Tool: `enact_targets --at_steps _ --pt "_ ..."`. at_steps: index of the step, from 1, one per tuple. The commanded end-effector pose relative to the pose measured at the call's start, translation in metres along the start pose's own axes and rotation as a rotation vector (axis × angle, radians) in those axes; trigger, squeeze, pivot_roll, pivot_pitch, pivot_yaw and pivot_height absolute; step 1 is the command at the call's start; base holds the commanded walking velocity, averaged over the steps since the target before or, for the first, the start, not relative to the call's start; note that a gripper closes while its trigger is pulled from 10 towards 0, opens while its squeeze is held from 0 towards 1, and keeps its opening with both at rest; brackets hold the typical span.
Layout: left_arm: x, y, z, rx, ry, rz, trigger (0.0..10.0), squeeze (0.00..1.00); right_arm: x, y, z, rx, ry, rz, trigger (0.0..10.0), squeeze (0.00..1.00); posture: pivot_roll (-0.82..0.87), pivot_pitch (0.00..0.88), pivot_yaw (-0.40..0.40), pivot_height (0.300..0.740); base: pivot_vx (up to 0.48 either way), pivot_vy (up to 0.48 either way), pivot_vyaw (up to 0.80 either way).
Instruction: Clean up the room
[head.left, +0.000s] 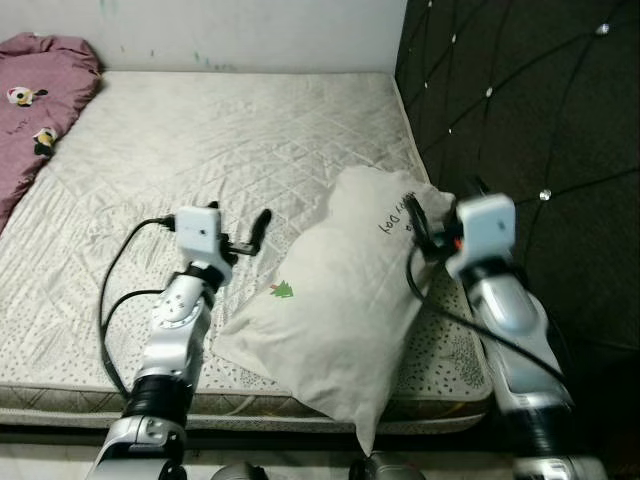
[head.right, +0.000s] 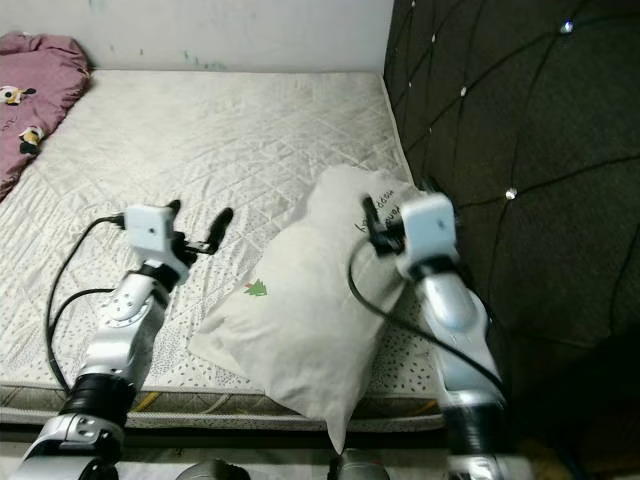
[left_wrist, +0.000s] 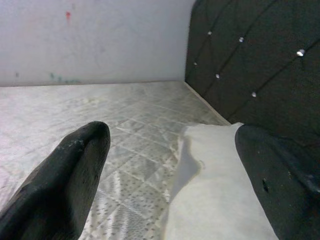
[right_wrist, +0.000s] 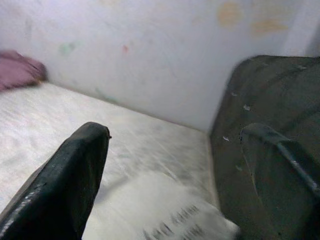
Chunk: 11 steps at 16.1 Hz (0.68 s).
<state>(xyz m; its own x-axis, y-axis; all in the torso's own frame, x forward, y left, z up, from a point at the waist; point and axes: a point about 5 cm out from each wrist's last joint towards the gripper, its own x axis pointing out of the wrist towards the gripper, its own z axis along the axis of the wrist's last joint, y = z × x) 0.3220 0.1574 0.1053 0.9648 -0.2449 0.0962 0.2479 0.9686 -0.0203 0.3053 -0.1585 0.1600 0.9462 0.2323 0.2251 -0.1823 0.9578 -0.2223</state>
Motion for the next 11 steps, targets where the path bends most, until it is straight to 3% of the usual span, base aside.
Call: enact_targets --at_steps 1,4,8,10,11 --pt "-0.007 0.009 0.002 0.021 -0.005 0.033 10.0 0.00 0.010 0.017 0.012 0.062 -0.026 0.053 10.0 0.00 -0.09 0.000 -0.024 0.740 0.000 0.000 0.00" --pt "-0.016 0.012 0.001 0.030 0.002 0.068 10.0 0.00 0.009 0.030 -0.001 0.084 0.030 0.088 10.0 0.00 -0.04 0.000 -0.053 0.740 0.000 0.000 0.00" --pt "-0.043 0.008 -0.014 0.012 0.052 0.102 10.0 0.00 -0.012 0.023 -0.030 0.125 0.160 0.056 10.0 0.00 -0.02 0.000 -0.068 0.740 0.000 0.000 0.00" --pt "-0.050 0.007 -0.016 0.007 0.071 0.106 10.0 0.00 -0.021 0.021 -0.040 0.132 0.217 0.035 10.0 0.00 -0.03 0.000 -0.075 0.740 0.000 0.000 0.00" --pt "-0.053 0.008 -0.017 0.009 0.090 0.118 10.0 0.00 -0.031 0.021 -0.047 0.130 0.257 0.026 10.0 0.00 -0.03 0.030 -0.077 0.740 0.000 0.000 -0.80"
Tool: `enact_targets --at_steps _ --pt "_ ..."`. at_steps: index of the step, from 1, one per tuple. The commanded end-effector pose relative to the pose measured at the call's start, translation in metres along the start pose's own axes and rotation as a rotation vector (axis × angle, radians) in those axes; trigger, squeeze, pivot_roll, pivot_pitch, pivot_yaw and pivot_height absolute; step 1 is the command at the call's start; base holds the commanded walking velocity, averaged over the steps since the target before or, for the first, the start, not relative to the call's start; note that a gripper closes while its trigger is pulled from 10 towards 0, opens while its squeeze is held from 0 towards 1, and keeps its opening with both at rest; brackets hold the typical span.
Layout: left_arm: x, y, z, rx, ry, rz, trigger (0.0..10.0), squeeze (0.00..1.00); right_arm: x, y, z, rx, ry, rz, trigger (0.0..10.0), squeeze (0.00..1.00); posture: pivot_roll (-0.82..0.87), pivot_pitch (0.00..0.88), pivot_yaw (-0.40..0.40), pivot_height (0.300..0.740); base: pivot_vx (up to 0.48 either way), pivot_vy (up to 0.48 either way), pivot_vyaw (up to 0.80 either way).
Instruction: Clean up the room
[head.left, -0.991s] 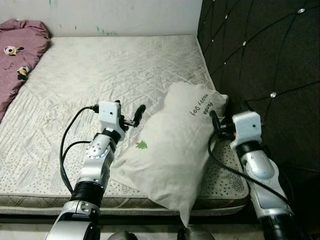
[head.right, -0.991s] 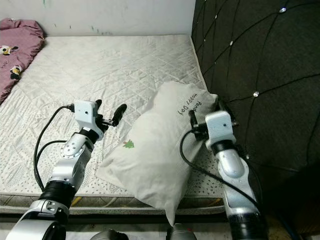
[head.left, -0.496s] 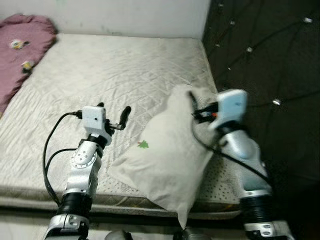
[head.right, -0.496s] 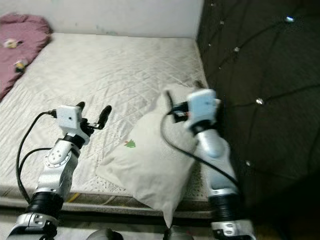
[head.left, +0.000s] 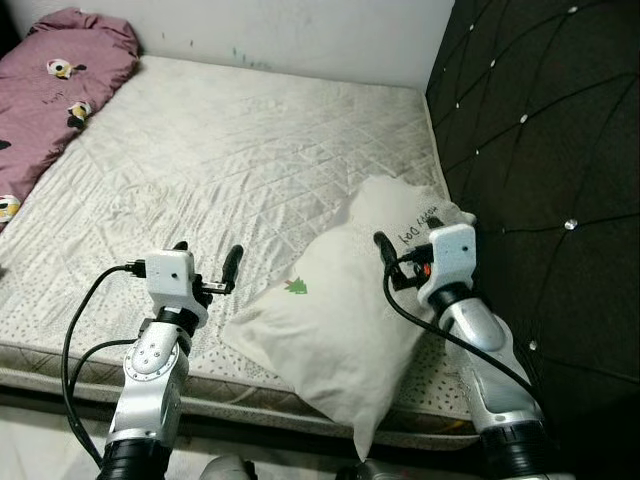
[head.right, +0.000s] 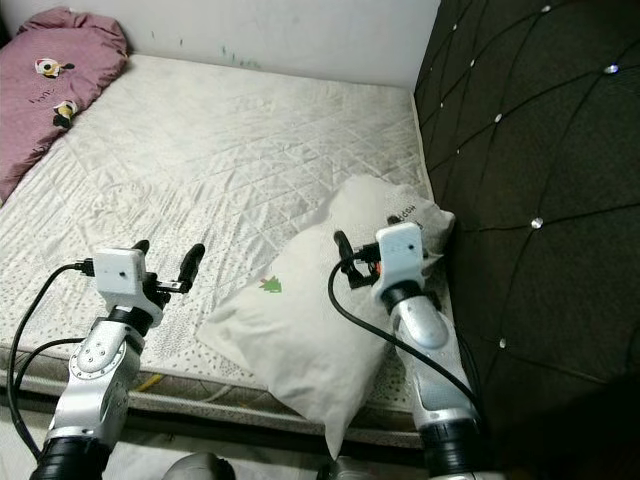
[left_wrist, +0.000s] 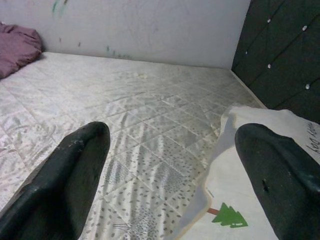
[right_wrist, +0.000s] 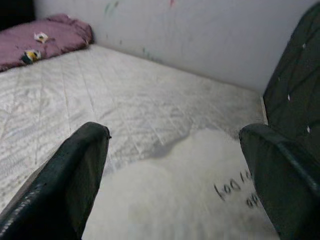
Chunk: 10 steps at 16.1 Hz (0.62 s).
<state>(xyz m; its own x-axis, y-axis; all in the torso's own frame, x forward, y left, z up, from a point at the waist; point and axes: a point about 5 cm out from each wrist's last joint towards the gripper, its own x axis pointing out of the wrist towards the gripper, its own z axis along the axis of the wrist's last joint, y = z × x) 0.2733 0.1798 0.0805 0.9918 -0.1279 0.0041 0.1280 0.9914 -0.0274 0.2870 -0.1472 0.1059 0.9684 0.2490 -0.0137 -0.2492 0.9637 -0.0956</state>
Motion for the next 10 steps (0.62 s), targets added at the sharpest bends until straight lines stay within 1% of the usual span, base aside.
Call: enact_targets --at_steps 1,2,3,4,5,7,8,9,10 --pt "-0.002 0.000 0.003 0.009 0.005 0.004 10.0 0.00 -0.009 -0.005 -0.005 0.001 0.031 -0.031 10.0 0.00 -0.04 0.040 -0.073 0.740 0.000 0.000 -0.80" --pt "-0.005 0.001 0.005 0.011 0.008 0.008 10.0 0.00 -0.014 -0.005 -0.009 0.002 0.047 -0.040 10.0 0.00 -0.03 0.063 -0.065 0.740 0.000 0.000 -0.80" --pt "-0.006 0.002 0.005 0.023 0.030 0.022 10.0 0.00 -0.018 -0.005 -0.014 0.011 0.068 -0.056 10.0 0.00 -0.03 0.077 -0.059 0.740 0.000 0.000 -0.80" --pt "-0.009 0.002 0.005 0.013 0.068 0.007 10.0 0.00 -0.021 -0.004 -0.016 0.022 0.082 -0.067 10.0 0.00 -0.02 0.101 -0.043 0.740 0.000 0.000 -0.80" --pt "-0.013 0.004 0.007 0.034 0.067 0.004 10.0 0.00 -0.021 0.000 -0.017 0.026 0.084 -0.070 10.0 0.00 -0.01 0.112 -0.029 0.740 0.000 0.000 -0.80" --pt "-0.017 0.007 0.005 0.047 0.080 0.007 10.0 0.00 -0.022 0.003 -0.019 0.054 0.085 -0.086 10.0 0.00 -0.01 0.119 -0.012 0.740 0.000 0.000 -0.75" --pt "-0.019 0.008 0.003 0.055 0.103 0.017 10.0 0.00 -0.021 0.005 -0.019 0.087 0.074 -0.100 10.0 0.00 0.00 0.122 -0.006 0.740 0.000 0.000 0.00" --pt "-0.019 0.008 0.003 0.049 0.109 0.021 10.0 0.00 -0.022 0.004 -0.019 0.107 0.071 -0.108 10.0 0.00 0.00 0.118 -0.007 0.740 0.000 0.000 0.00" --pt "-0.018 0.007 0.006 0.062 0.104 0.024 10.0 0.00 -0.021 0.004 -0.016 0.114 0.052 -0.110 10.0 0.00 0.00 0.116 -0.011 0.740 0.000 0.000 0.00"
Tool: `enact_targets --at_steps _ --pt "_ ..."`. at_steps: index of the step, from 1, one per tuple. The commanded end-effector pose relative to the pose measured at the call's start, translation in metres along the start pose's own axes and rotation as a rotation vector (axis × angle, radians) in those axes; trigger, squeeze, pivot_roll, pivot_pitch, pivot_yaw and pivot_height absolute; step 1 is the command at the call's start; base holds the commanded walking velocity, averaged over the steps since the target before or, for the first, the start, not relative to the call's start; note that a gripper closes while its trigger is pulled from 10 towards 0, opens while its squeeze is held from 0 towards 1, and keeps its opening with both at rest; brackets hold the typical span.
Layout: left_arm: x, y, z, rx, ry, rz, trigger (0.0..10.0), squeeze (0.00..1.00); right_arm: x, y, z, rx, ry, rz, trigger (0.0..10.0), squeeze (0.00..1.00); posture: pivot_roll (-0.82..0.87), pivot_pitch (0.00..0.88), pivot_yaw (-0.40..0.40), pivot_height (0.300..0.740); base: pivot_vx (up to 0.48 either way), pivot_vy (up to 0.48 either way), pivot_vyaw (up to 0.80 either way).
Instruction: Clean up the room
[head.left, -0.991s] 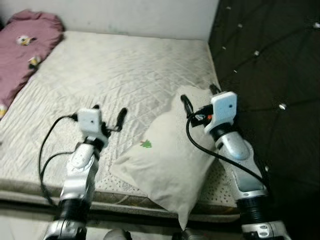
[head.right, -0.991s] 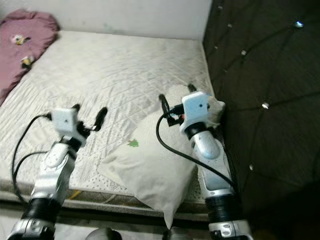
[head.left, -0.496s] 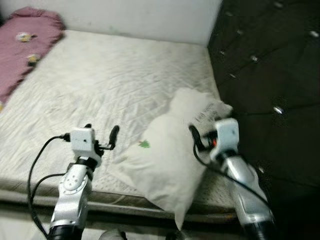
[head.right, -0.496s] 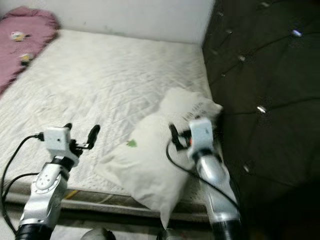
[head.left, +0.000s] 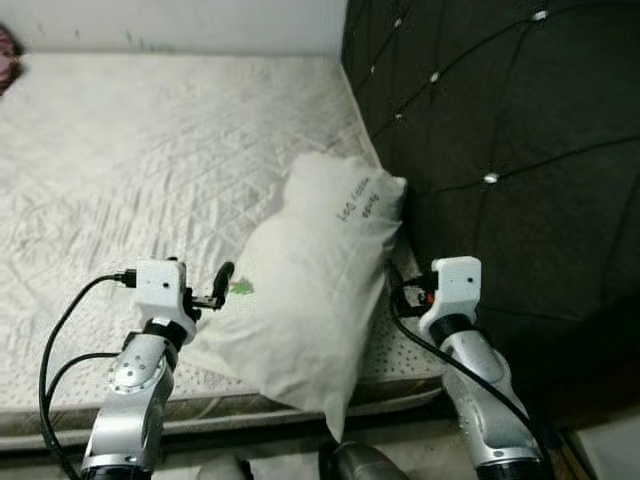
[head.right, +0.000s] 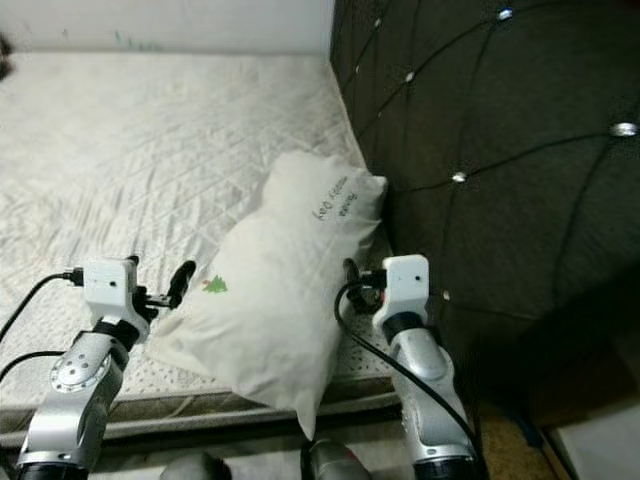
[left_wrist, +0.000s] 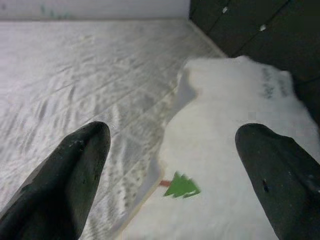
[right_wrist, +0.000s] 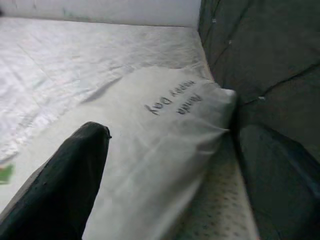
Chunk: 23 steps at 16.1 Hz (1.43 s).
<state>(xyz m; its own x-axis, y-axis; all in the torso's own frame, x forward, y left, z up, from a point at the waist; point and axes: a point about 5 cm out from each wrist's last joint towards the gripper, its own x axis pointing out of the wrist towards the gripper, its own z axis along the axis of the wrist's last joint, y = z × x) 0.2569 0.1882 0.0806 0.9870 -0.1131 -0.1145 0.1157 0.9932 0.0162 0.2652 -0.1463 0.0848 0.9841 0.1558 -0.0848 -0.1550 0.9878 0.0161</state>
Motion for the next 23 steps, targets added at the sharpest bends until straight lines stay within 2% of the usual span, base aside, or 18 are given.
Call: enact_targets --at_steps 1,3,13,22,23 --pt "-0.0001 0.0009 0.0066 0.009 -0.017 0.011 10.0 0.00 -0.0001 -0.0035 0.0064 -0.005 -0.032 -0.012 10.0 0.00 0.00 0.114 -0.014 0.740 0.000 0.000 0.00" --pt "0.0006 -0.0008 0.0066 -0.002 -0.014 -0.003 10.0 0.00 0.0010 -0.0027 0.0080 -0.012 -0.036 -0.007 10.0 0.00 0.00 0.116 -0.022 0.740 0.000 0.000 0.00" --pt "0.0045 -0.0028 0.0085 -0.006 -0.015 -0.005 10.0 0.00 0.0036 -0.0045 0.0102 -0.017 -0.048 0.003 10.0 0.00 -0.01 0.113 -0.031 0.627 0.000 0.000 0.00" --pt "0.0057 -0.0049 0.0090 -0.010 -0.029 -0.016 10.0 0.00 0.0054 -0.0071 0.0075 -0.021 -0.024 0.000 10.0 0.00 -0.01 0.106 -0.043 0.627 0.000 0.000 0.00" --pt "0.0061 -0.0053 0.0090 -0.010 -0.029 -0.018 10.0 0.00 0.0058 -0.0094 0.0022 -0.035 0.022 -0.012 10.0 0.00 -0.01 0.106 -0.043 0.627 0.000 0.000 0.00"
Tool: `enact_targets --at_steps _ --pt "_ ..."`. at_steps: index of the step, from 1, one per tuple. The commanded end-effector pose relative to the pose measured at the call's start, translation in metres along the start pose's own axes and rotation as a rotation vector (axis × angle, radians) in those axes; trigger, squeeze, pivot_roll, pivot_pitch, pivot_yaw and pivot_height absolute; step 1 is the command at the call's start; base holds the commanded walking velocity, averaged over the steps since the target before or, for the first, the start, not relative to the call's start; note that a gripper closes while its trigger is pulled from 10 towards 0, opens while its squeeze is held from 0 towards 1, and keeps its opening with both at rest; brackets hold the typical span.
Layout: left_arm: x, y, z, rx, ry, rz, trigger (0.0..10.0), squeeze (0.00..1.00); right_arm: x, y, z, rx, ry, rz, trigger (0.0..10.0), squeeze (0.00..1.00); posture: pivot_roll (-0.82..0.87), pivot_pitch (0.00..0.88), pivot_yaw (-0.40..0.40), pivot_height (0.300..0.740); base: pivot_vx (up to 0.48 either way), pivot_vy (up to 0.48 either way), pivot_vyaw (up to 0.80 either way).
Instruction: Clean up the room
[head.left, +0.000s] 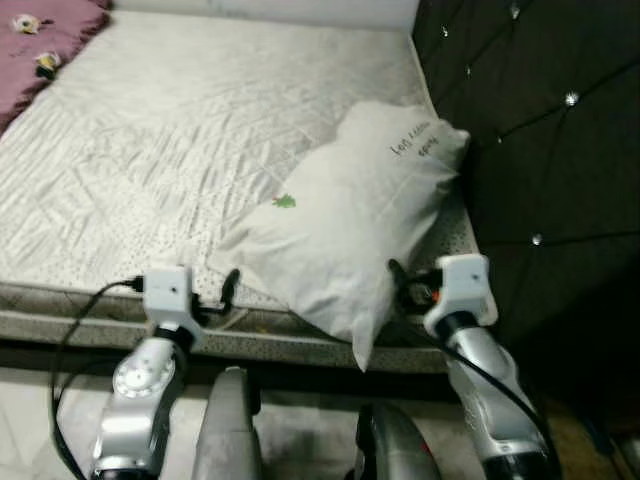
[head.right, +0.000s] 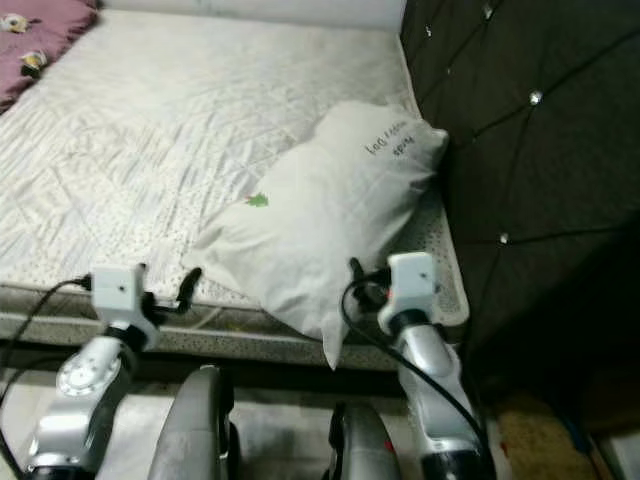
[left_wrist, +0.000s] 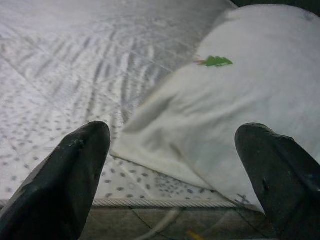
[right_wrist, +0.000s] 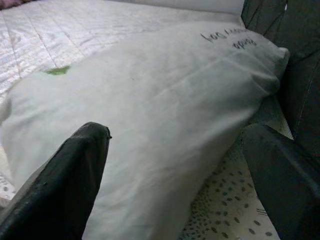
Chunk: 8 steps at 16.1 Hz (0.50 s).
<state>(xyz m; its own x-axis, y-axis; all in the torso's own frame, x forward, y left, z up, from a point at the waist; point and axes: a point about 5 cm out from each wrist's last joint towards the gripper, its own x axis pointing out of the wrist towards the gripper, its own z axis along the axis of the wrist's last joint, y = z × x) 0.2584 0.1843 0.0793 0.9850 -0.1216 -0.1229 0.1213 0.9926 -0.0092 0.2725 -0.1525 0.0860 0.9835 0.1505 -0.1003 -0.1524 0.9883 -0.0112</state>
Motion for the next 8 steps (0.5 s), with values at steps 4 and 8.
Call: enact_targets --at_steps 4,8 --pt "0.004 -0.004 0.011 0.009 -0.056 -0.032 10.0 0.00 0.003 0.000 0.000 -0.041 0.013 -0.017 10.0 0.00 -0.01 0.099 -0.046 0.627 0.060 0.000 0.00" --pt "0.005 -0.005 0.012 0.003 -0.064 -0.039 10.0 0.00 0.006 0.002 0.009 0.011 -0.013 0.010 10.0 0.00 -0.02 0.095 -0.048 0.627 0.307 0.000 0.00"
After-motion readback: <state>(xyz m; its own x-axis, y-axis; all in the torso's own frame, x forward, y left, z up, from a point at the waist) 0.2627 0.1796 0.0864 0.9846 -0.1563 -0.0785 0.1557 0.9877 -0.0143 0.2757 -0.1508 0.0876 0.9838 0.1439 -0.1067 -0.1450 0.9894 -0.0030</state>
